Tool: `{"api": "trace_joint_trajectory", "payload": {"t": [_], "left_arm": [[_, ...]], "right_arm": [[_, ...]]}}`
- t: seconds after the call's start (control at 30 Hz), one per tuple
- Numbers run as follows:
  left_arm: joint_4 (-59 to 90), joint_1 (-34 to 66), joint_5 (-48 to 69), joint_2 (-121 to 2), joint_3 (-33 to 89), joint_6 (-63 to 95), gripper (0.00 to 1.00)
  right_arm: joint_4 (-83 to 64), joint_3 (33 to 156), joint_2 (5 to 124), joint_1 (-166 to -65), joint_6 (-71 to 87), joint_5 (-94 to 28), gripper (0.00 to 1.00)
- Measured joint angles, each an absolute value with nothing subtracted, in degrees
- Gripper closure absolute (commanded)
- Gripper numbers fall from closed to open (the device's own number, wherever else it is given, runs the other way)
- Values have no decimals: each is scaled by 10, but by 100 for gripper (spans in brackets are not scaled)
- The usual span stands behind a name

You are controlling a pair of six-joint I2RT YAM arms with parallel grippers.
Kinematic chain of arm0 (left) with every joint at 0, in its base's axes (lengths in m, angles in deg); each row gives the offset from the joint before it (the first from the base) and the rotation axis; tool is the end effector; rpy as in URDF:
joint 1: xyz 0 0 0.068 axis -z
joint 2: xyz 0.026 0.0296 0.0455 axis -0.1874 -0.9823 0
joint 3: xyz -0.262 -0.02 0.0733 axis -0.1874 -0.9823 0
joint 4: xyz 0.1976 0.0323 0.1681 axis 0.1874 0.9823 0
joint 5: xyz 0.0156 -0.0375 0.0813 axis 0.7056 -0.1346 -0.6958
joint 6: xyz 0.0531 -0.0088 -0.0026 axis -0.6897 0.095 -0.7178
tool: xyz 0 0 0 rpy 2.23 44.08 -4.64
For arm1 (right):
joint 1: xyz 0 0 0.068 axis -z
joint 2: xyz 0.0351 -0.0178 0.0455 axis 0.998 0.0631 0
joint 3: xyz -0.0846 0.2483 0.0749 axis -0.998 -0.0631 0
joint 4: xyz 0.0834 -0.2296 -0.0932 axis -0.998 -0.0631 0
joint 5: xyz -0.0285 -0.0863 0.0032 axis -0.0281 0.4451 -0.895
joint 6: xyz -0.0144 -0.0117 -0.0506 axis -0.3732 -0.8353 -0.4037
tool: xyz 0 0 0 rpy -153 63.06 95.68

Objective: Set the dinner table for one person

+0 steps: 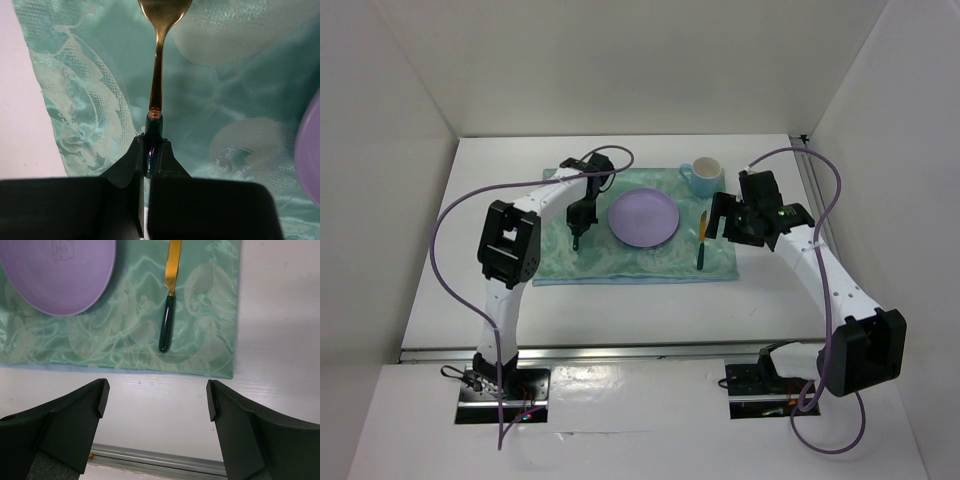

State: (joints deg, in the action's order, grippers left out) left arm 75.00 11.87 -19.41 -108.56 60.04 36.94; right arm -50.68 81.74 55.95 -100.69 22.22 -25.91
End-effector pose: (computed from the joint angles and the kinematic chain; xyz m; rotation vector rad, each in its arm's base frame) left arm 0.4145 -0.1589 0.1965 -0.2935 2.7454 0.3250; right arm 0.2521 0.0648 0.2976 0.1437 2.4847 0.2814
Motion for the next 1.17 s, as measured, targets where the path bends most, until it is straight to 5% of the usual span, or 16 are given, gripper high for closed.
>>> {"api": "trace_joint_trajectory", "payload": {"t": [0.1, 0.27, 0.4, 0.7, 1.17], "left_arm": [[752, 117, -189, -1088, 594, 367, 100], [752, 110, -186, -1089, 592, 364, 46], [759, 106, -191, -1093, 593, 359, 22], [809, 108, -210, -1037, 614, 360, 21], [762, 108, -118, -644, 510, 348, 21]], "right_arm": [[-509, 818, 560, -1007, 222, -253, 7], [-518, 826, 561, -1007, 223, -245, 1], [-531, 842, 562, -1007, 223, -236, 1], [-550, 898, 564, -1003, 253, -184, 1], [-566, 907, 574, -996, 268, -163, 1]]}}
